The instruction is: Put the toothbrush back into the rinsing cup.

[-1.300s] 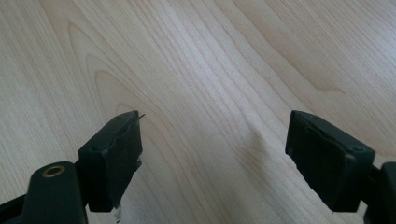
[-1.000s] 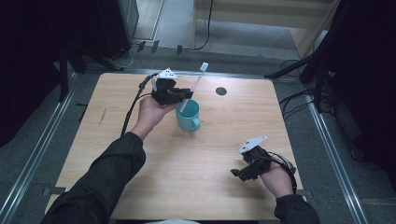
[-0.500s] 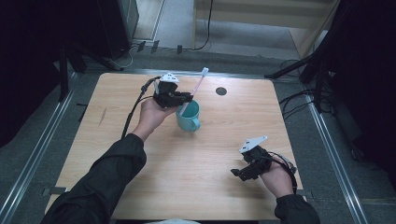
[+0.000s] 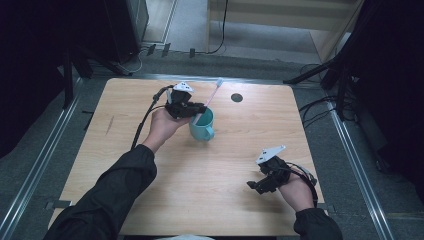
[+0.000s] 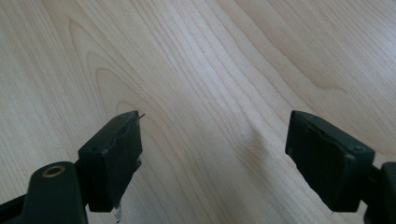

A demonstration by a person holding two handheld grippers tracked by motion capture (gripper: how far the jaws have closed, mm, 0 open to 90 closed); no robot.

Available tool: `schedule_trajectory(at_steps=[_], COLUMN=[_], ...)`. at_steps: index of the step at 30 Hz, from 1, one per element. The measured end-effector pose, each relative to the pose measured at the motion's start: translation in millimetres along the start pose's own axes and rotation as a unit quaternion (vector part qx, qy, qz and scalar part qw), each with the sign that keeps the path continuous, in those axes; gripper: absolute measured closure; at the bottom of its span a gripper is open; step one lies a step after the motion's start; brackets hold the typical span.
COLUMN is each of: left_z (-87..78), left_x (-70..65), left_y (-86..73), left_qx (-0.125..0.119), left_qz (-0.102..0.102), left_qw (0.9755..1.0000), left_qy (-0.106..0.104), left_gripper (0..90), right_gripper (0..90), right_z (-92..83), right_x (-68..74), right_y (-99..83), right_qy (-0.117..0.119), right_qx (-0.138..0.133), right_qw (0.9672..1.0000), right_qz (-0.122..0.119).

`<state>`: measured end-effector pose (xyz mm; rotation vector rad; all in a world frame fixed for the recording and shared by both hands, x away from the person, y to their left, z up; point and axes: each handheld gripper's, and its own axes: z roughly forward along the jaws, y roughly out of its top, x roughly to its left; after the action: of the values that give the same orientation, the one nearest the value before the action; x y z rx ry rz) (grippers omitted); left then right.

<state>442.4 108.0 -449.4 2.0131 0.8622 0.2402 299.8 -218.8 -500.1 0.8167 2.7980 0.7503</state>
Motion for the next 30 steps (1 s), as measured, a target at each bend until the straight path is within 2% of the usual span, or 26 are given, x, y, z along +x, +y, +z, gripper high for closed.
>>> schedule_trajectory(at_steps=[25,30], left_z=[12.0,12.5], left_x=[-1.7,-1.9], left_y=[-7.4,-7.5], left_qx=[0.052,0.054], left_qz=[0.0,0.001], left_qw=[0.9986,0.9985], left_qy=[-0.001,-0.001], left_gripper=[77.8,79.7], right_gripper=[19.0,19.0], right_z=[1.4,1.5], right_x=[0.8,1.1], right_y=[0.9,0.9], right_qy=[0.004,0.004], right_qx=[0.006,0.007], right_qw=[1.0,0.9999], right_qz=[-0.006,-0.006])
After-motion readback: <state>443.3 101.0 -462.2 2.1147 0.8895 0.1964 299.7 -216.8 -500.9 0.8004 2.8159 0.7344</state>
